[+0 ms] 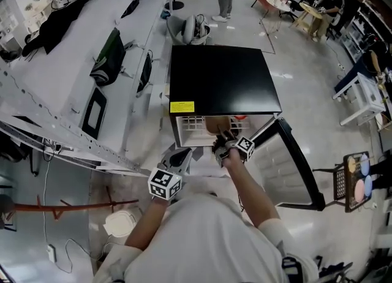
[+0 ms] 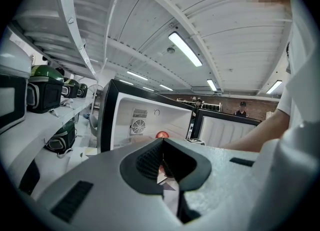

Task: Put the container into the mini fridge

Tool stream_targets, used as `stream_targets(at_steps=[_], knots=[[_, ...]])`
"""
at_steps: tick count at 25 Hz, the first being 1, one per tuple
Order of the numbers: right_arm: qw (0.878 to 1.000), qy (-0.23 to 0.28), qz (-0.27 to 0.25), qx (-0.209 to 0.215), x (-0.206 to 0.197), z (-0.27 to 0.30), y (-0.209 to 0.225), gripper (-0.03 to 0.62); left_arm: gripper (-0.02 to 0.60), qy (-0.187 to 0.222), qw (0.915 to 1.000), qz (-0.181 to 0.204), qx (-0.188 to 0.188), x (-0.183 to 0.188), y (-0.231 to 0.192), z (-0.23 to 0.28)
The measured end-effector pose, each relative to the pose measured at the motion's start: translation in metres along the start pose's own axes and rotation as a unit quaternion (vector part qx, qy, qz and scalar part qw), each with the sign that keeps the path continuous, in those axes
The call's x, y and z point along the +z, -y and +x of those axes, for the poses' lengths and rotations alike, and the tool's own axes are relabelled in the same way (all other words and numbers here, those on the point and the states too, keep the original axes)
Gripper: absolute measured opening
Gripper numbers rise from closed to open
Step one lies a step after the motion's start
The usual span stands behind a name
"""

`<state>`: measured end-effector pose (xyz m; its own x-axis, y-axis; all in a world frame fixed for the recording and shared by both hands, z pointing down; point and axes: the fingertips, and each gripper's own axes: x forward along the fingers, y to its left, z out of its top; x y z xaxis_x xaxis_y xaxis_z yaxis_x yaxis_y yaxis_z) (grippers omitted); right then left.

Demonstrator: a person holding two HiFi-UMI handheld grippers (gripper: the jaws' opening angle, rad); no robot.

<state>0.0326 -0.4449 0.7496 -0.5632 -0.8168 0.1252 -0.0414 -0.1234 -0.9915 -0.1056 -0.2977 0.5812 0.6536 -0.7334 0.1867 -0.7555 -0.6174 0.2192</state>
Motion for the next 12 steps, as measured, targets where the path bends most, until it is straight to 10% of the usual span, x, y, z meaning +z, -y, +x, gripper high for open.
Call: stream_targets(at_steps=[12], knots=[[0.986,0.044,-0.152,-0.050,0.000,-0.042,-0.015,0.344,0.005,-0.007,0.9999,0.000,-0.013,-0.007,0.013,-0.002]])
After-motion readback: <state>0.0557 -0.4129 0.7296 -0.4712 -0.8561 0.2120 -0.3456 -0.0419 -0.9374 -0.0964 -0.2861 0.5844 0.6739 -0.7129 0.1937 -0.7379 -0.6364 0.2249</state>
